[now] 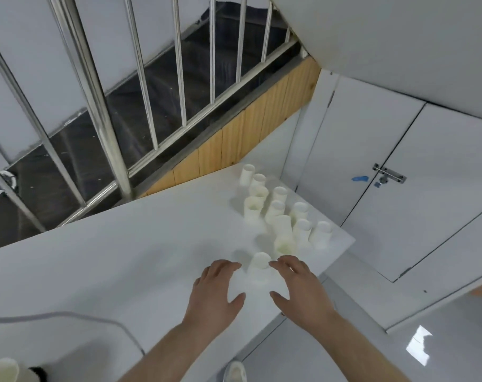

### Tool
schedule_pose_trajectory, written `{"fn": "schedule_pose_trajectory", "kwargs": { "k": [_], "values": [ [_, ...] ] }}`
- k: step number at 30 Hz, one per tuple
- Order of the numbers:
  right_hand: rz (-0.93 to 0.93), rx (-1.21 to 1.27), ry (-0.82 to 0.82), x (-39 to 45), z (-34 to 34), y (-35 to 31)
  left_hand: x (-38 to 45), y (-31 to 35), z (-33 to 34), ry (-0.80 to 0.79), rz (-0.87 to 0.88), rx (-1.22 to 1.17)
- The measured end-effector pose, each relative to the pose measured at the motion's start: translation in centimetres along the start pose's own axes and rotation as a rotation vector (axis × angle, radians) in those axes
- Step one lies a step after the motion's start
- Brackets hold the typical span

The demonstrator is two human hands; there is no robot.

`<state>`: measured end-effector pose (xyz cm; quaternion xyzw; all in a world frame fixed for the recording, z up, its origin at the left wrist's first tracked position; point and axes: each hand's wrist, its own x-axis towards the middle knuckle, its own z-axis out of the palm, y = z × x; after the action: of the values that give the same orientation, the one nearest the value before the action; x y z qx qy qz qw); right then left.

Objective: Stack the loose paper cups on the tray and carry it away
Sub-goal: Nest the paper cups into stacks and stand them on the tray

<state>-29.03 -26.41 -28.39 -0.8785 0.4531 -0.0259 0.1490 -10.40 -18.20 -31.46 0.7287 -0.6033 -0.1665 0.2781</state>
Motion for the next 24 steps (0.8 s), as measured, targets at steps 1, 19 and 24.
{"fn": "schedule_pose_trajectory", "kwargs": {
  "k": [1, 19, 24],
  "values": [
    [0.004, -0.004, -0.003, 0.5, -0.2, 0.5, 0.8, 0.1, 0.4, -0.006, -0.003, 0.002],
    [-0.157, -0.056, -0.132, 19.0, -3.3, 10.1, 16.6, 1.0, 4.6, 0.018, -0.219, 0.049],
    [-0.257, -0.082, -0.217, 24.4, -2.5, 11.3, 18.8, 0.8, 5.9, 0.046, -0.316, 0.079]
  ]
}}
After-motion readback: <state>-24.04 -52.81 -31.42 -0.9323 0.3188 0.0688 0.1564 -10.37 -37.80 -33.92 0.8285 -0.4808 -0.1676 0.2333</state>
